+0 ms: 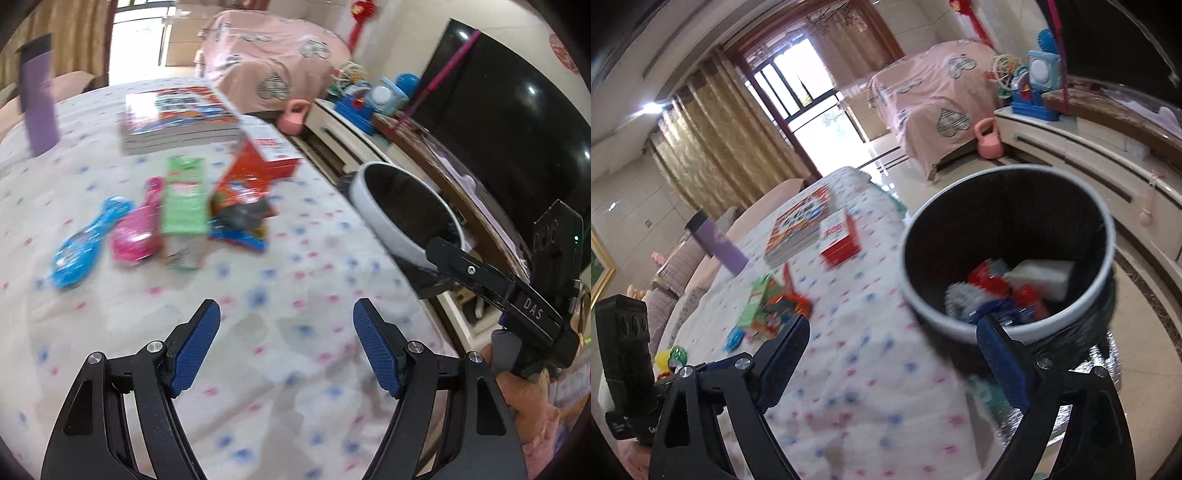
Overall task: Collect trash
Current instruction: 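Move the left tool to the blue lollipop-shaped candy pack and grasp it, then grasp the orange Ovaltine snack bag with the right tool while the left holds the candy, then carry candy pack and snack bag over the bin and open both tools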
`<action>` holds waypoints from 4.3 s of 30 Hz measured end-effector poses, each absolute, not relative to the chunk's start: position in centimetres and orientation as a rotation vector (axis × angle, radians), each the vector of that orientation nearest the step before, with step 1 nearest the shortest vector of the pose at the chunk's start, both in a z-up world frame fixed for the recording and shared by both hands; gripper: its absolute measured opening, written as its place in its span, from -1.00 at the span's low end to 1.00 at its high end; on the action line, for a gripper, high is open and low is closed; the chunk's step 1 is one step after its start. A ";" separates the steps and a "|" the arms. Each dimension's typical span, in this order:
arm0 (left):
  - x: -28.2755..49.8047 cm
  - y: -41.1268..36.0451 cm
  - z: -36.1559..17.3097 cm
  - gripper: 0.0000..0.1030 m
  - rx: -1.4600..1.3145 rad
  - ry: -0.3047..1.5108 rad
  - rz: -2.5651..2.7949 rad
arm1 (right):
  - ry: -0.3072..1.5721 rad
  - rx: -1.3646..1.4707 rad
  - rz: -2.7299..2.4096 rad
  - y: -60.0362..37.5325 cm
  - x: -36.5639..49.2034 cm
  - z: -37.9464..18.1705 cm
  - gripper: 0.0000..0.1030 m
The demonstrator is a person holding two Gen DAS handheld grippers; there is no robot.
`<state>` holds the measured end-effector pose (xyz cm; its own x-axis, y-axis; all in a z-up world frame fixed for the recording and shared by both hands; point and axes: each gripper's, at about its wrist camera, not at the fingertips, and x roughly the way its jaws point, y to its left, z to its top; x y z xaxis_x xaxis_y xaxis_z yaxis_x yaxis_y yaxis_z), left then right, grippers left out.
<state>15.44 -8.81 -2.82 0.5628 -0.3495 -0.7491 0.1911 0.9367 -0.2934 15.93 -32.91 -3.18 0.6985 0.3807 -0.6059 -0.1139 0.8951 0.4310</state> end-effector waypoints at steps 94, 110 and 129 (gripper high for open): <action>16.3 -13.8 -0.3 -0.08 -0.071 0.840 -0.474 | 0.695 0.329 0.235 -34.5 14.4 -2.2 -0.81; 19.5 -21.2 0.3 -0.08 -0.010 0.847 -0.528 | 0.676 0.366 0.122 -41.6 15.1 -2.2 -0.81; 23.8 -25.7 -0.7 -0.08 0.017 0.887 -0.526 | 0.725 0.351 0.085 -43.8 18.2 -3.3 -0.80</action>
<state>23.84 -25.70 -0.72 0.5137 -0.4309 -0.7419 0.4450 0.8732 -0.1990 18.15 -43.78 -3.31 0.7477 0.1966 -0.6342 0.0445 0.9382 0.3432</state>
